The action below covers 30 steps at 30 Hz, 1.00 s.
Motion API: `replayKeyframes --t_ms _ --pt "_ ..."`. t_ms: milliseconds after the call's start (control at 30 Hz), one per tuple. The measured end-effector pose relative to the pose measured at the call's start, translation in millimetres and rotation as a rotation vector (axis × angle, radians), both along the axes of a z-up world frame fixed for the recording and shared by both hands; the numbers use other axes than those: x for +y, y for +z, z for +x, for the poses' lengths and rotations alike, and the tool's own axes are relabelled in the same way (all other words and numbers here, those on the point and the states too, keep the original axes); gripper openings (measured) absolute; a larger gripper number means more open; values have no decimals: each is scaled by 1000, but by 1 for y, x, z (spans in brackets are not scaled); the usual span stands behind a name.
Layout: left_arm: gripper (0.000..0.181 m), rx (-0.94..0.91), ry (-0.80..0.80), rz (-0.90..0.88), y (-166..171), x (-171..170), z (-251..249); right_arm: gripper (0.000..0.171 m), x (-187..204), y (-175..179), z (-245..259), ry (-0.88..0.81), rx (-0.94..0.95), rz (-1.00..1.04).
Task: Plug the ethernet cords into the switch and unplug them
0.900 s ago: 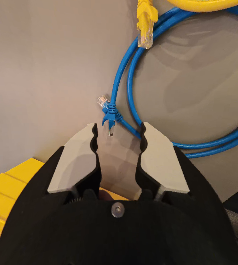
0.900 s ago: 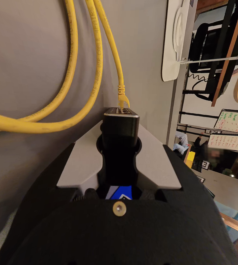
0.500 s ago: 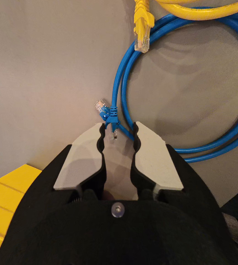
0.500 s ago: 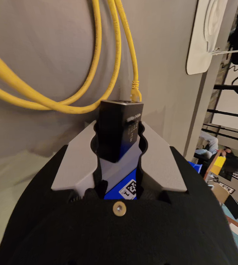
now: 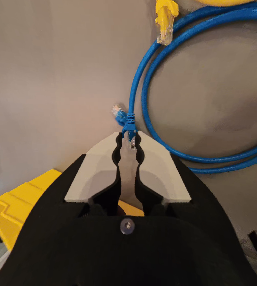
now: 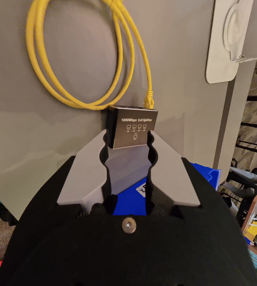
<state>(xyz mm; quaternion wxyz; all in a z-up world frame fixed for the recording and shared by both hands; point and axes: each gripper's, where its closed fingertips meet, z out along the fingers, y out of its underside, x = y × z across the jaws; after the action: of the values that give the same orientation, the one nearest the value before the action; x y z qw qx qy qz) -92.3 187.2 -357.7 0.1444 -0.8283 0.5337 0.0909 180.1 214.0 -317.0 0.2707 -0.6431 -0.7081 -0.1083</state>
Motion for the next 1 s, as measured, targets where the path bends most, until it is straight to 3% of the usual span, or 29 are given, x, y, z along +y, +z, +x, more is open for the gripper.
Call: replayKeyframes --t_ms 167,500,800,900,933,1000 --pt "15 11 -41 109 30 8 -1 37 -8 28 -27 41 130 25" --pt "14 73 -221 395 98 19 10 31 -27 83 -148 169 604 7" --pt "14 21 -331 552 149 7 42 35 -14 79 -213 234 641 40" --pt "14 -17 -355 573 157 4 52 17 -5 84 -220 205 692 74" --pt "14 -34 -362 574 159 3 55 0 -3 83 -219 199 694 80" --pt "15 -75 -367 562 159 1 60 0 0 84 -216 191 701 101"
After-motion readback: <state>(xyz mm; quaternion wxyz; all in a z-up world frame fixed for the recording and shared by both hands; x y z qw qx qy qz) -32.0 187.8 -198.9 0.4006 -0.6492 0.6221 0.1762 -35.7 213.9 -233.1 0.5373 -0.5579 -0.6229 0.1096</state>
